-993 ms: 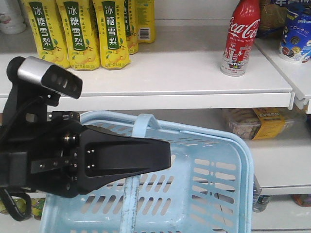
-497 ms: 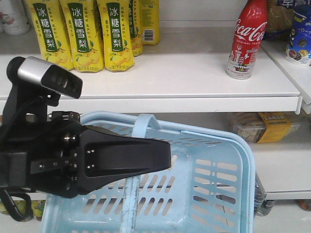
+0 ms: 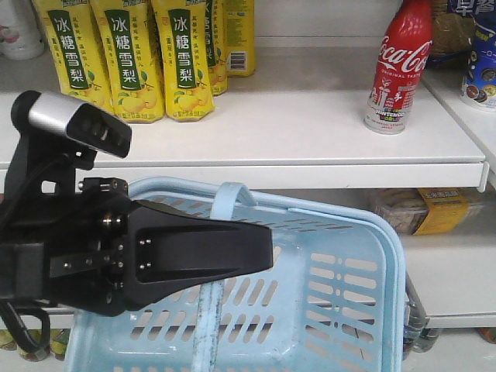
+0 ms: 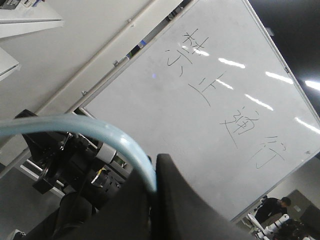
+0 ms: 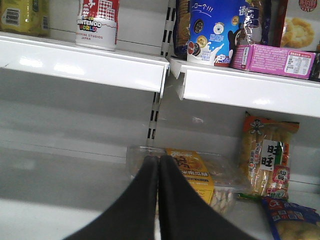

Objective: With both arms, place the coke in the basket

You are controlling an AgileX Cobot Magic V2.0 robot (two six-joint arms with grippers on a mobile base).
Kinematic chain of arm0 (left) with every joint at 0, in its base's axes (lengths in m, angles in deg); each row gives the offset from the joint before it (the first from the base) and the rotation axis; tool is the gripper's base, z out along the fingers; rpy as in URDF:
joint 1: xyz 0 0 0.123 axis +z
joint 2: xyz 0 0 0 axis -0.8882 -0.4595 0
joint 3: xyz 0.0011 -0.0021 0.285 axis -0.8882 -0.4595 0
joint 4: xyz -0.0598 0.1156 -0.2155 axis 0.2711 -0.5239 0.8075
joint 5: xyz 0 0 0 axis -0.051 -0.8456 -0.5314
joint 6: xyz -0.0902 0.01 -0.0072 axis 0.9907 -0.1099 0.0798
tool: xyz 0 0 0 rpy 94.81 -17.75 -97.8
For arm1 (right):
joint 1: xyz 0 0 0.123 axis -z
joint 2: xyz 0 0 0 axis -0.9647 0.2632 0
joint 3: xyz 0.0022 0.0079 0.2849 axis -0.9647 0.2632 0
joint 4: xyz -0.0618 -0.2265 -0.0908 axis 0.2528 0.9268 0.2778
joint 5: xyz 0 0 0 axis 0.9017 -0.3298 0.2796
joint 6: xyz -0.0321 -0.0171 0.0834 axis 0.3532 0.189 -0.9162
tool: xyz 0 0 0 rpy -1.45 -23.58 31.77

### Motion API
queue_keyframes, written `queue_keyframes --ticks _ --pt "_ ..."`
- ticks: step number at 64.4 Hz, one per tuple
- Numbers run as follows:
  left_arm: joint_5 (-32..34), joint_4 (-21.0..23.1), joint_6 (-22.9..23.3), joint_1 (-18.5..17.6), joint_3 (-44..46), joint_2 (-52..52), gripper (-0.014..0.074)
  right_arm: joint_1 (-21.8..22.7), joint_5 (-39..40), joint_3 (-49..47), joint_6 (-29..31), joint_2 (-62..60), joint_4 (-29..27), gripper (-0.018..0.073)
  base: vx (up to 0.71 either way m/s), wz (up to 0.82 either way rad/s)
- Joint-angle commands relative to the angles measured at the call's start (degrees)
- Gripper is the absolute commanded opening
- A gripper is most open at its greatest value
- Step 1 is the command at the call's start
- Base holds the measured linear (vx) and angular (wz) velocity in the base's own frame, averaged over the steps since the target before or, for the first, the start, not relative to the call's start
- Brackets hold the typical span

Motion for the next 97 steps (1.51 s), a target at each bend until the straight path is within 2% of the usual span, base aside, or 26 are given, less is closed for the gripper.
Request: queue_keyframes --ticks 1,87,91,97 --pt "6.7 4.8 -0.1 -0.2 2.0 1.3 -0.0006 0.2 4.3 0.6 0.3 -1.0 0.1 -0.0002 0.03 0.0" --pt "6.7 4.8 -0.1 -0.2 2.0 1.3 -0.0006 0.2 4.9 0.6 0.3 -1.0 0.1 -0.0002 0.0 0.0" --pt "6.7 4.8 -0.1 -0.2 2.0 1.3 -0.0006 0.2 5.2 0.6 -0.6 -1.0 -1.3 -0.0002 0.0 0.0" --pt "6.7 4.8 -0.1 -0.2 2.0 1.3 -0.0006 0.2 5.2 0.6 -5.4 -1.0 -7.1 -0.0002 0.0 0.0"
